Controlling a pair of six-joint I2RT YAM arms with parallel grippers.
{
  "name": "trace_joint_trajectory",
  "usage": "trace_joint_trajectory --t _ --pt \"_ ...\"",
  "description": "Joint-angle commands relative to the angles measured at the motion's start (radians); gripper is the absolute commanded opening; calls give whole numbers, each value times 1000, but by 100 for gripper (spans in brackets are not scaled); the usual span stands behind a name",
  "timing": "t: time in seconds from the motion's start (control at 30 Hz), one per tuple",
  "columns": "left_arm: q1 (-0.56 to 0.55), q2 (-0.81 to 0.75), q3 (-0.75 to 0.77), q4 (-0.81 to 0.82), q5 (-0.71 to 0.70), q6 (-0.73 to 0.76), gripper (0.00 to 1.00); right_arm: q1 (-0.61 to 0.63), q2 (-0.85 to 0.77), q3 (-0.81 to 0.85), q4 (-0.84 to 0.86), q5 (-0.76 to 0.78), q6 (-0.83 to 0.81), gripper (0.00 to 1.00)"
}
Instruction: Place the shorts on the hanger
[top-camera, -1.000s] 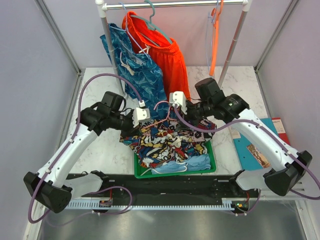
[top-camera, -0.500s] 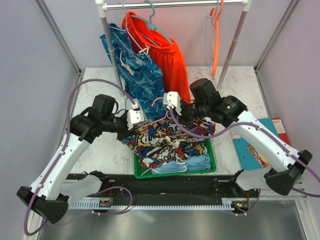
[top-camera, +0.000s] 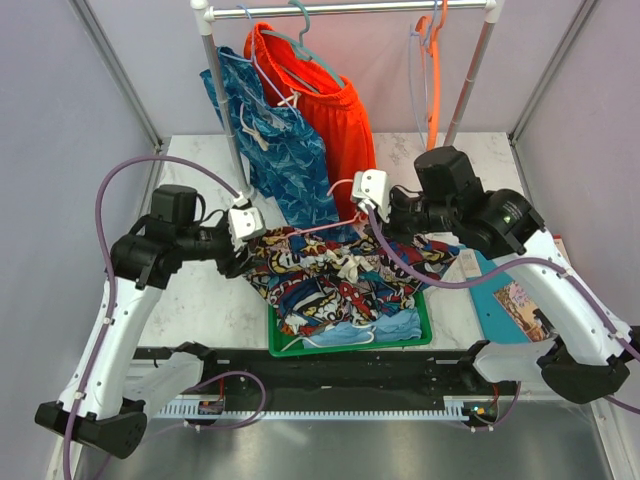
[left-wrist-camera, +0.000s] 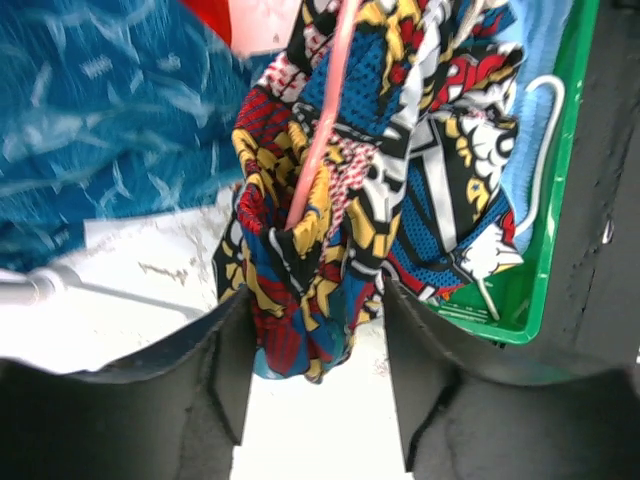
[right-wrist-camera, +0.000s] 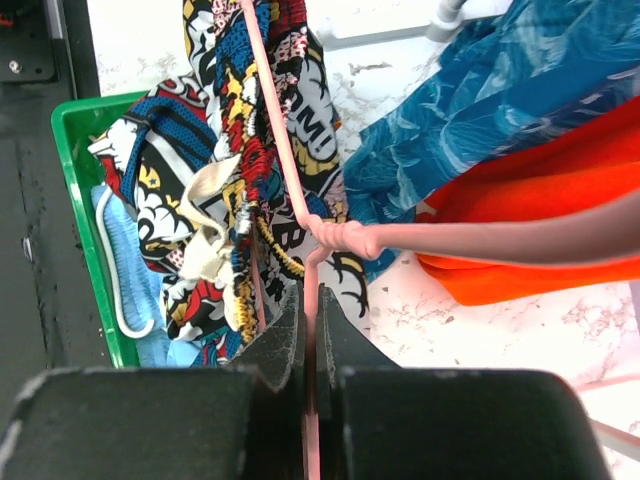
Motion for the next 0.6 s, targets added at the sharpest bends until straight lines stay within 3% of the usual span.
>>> trace_joint_trajectory --t 0.0,0.13,0.33,0.5,0.57 --pt "3 14 105 33 112 -60 62 -3 -20 71 4 38 53 0" --pt "-5 40 171 85 123 -109 63 -3 -3 144 -30 111 108 0" --pt "-40 72 196 208 81 -111 64 -4 -20 142 -44 61 145 0" --pt "-45 128 202 175 69 -48 64 -3 -63 105 -25 35 105 0" --pt "-60 138 185 164 78 -27 59 -3 -68 103 -19 24 97 0"
